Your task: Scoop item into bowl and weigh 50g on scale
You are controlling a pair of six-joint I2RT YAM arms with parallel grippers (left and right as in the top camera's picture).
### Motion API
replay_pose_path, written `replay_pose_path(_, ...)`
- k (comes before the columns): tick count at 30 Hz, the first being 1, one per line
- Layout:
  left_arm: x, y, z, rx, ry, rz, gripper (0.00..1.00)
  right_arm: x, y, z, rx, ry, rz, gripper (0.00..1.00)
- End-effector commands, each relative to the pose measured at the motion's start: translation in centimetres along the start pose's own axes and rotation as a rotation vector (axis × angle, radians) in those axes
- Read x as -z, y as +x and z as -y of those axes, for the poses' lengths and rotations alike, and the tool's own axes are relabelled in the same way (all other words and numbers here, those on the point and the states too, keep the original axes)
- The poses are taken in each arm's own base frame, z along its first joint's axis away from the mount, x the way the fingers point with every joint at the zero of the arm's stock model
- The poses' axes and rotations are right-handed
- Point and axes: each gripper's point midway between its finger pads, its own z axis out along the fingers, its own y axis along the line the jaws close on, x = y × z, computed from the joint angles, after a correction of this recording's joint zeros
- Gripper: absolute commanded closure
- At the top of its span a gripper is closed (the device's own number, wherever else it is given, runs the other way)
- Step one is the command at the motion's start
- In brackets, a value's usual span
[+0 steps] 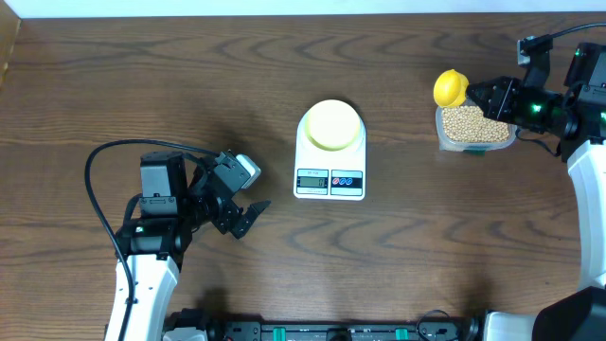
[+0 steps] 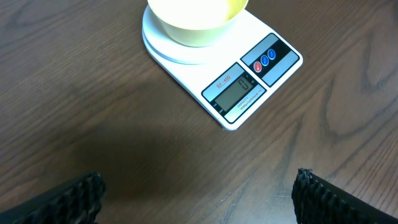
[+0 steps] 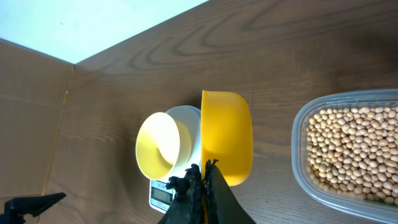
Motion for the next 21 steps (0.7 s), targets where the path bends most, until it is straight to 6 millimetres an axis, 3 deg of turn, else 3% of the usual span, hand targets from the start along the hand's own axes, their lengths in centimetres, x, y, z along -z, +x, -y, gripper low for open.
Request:
replay_pose_path(1,-0.04,-0.09,-0.10,-0.016,-0.004,-0.002,0.02,0.50,-0.35,-0.62,0.041,-0.002,0.010,0.99)
replay_pose_path(21,-0.03,-0.10,-0.11,-0.016,-0.004,-0.001,0.02,0.51,0.00,-0.59,0.042,-0.001,-0.003,0.99)
